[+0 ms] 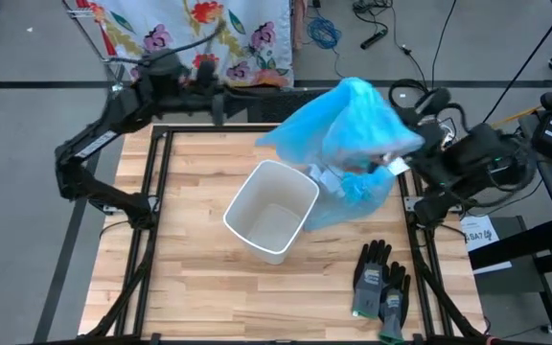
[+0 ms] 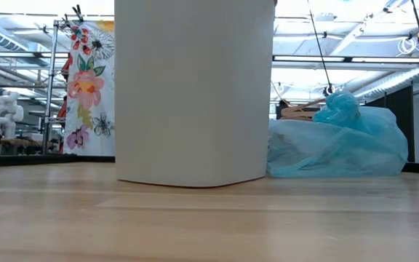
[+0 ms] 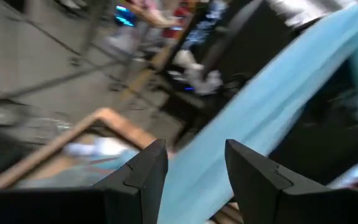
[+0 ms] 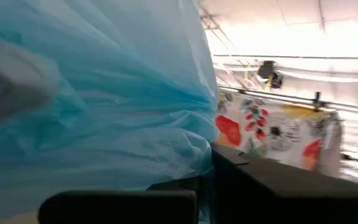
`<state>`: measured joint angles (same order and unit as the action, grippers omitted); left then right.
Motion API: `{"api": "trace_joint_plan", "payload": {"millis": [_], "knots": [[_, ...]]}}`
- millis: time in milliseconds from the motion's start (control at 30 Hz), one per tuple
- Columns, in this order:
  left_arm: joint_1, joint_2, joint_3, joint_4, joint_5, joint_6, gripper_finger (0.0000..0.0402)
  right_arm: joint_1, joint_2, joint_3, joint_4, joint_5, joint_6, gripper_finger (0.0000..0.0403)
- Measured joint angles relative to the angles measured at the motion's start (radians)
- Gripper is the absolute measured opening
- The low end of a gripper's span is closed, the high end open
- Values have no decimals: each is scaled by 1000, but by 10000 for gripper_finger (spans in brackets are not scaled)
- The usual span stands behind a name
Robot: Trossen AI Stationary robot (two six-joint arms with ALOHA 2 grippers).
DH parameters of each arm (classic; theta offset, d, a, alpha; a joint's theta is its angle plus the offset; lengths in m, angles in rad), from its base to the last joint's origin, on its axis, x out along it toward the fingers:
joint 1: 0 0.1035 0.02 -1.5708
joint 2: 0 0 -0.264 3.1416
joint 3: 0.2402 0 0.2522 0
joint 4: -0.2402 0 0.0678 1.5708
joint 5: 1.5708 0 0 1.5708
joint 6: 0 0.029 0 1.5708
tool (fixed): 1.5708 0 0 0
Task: Place trash/remove bag and relplace
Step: Insert the new blue trash bag into the white trash bin
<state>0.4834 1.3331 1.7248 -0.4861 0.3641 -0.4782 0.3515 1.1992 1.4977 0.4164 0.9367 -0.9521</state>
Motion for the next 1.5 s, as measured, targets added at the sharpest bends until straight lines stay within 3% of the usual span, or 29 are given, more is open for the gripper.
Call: {"api": "trace_joint_plan", "payload": {"millis": [167,267,500,733,867,1067,1233,1400,1500], "knots": [[1,-100,0,-139,-109,130,166,89,1,53,-1,-9,63,0],[0,-152,0,-210,-144,190,166,129,6,73,0,-77,134,0],[1,-246,0,-317,-180,208,166,164,85,115,-2,-95,260,0],[0,-306,0,-426,-197,260,166,198,162,138,-7,81,261,0],[1,-309,0,-455,-198,275,166,203,194,138,-30,109,354,0],[0,-315,0,-523,-190,294,166,151,268,138,-211,111,641,0],[-9,-304,0,-565,-183,347,166,99,325,137,-377,90,975,0],[-32,-288,0,-595,-182,355,166,33,335,137,-643,-84,1419,0],[-43,-287,0,-610,-182,356,166,-15,344,137,-742,-184,1603,0]]}}
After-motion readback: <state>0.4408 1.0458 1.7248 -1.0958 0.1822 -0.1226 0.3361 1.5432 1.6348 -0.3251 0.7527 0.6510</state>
